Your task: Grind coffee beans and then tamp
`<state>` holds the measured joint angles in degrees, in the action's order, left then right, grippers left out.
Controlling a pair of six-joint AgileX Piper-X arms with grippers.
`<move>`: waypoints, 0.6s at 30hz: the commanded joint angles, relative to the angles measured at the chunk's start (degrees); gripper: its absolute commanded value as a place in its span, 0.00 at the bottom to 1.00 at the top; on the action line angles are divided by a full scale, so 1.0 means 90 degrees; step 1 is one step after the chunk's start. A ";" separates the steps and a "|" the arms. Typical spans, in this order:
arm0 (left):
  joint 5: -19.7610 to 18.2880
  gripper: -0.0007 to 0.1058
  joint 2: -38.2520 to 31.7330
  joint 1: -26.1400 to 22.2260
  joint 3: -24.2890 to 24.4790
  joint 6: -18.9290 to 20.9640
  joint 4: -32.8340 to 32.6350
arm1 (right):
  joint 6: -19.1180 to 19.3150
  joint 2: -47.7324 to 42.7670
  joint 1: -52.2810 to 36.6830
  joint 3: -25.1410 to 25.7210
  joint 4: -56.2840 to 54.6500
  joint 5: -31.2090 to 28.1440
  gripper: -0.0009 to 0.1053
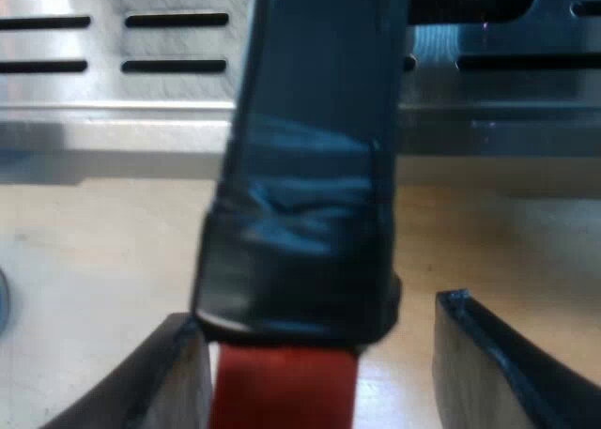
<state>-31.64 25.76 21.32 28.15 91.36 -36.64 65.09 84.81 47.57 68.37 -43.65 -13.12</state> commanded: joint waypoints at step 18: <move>-0.0087 0.75 -0.0006 0.0025 0.0009 -0.0018 0.0099 | 0.0071 -0.0018 -0.0005 0.0012 -0.0188 0.0052 0.18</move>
<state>-31.64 25.76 21.32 28.15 91.36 -36.64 65.09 84.81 47.57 68.37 -44.77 -13.12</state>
